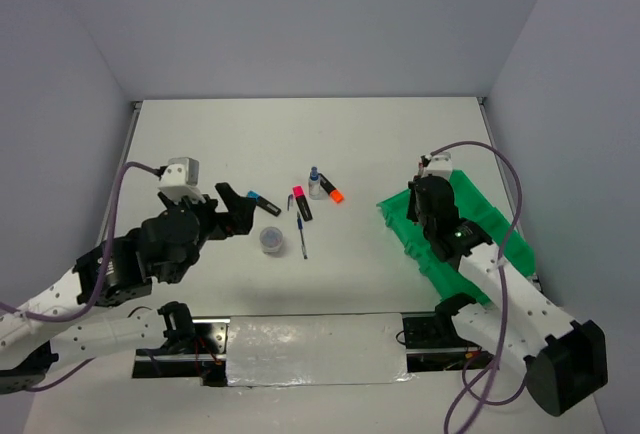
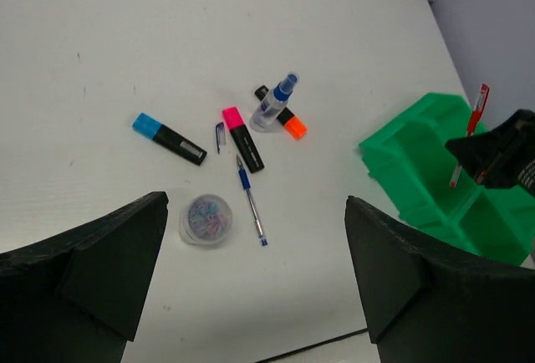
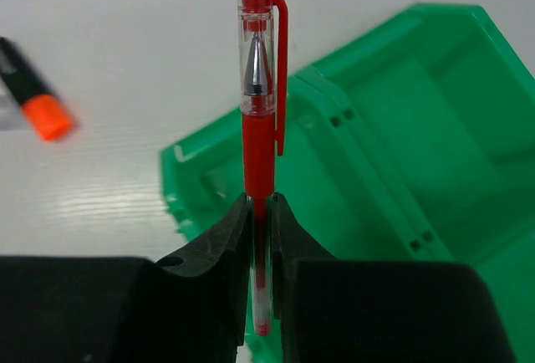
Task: Sort the stationery into containers
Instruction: Place the pen in the storage box.
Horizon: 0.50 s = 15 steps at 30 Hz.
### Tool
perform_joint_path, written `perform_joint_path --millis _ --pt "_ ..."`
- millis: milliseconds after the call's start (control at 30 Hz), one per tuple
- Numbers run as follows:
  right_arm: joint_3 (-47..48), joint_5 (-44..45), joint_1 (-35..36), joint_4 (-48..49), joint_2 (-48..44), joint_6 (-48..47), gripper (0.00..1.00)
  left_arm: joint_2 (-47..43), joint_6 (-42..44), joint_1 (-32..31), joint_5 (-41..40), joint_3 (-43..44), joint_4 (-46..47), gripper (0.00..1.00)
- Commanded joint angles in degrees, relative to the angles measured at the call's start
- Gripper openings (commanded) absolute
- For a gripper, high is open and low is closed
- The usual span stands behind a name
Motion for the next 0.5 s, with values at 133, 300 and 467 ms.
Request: perform_joint_path --millis 133,300,467 --pt "2.3 4.4 -4.3 -0.5 6.6 -3.2 0.00 3.4 4.3 0.0 7.2 -2.2 2.9 0.99" --pt "2.6 4.1 -5.3 -1.2 9.5 -2.0 0.01 5.8 6.9 0.1 10.3 -3.7 5.9 0.99" --pt "1.3 2.6 -5.5 -1.0 9.4 -0.6 0.07 7.8 5.8 0.1 9.0 -3.9 6.6 0.99"
